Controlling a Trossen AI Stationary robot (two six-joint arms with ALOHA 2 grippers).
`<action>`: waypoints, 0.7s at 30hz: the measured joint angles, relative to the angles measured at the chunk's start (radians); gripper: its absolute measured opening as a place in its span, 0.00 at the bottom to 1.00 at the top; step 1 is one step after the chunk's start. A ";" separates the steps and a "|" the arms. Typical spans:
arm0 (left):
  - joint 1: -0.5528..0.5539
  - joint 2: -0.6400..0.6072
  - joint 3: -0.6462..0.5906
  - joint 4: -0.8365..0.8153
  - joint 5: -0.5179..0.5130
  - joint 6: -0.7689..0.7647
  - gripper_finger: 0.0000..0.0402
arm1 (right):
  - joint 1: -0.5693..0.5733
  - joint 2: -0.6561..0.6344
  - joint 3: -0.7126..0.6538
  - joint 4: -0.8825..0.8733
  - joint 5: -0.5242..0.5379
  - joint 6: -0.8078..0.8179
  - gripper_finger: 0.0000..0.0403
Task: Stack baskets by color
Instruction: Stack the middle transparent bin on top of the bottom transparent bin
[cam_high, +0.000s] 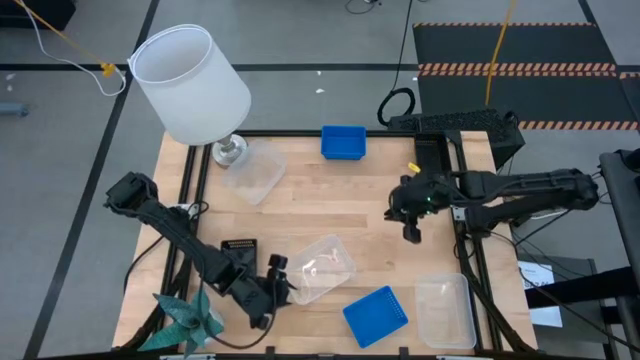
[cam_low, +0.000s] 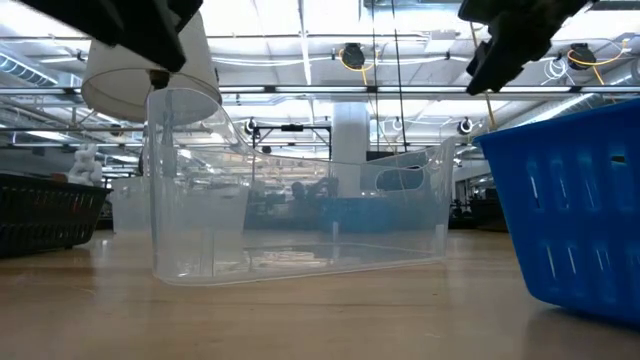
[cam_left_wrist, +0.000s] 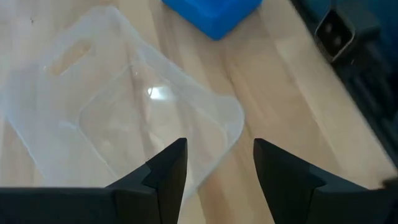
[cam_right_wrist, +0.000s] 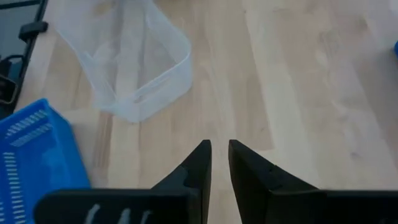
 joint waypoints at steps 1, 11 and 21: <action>0.000 0.000 0.000 -0.012 -0.001 0.009 0.46 | 0.020 0.000 0.000 -0.007 0.012 0.016 0.12; 0.014 0.027 -0.002 -0.053 0.000 0.106 0.46 | 0.162 0.000 0.000 -0.043 0.134 0.135 0.12; 0.019 0.035 -0.002 -0.088 -0.008 0.214 0.46 | 0.268 0.047 0.000 0.026 0.303 0.306 0.12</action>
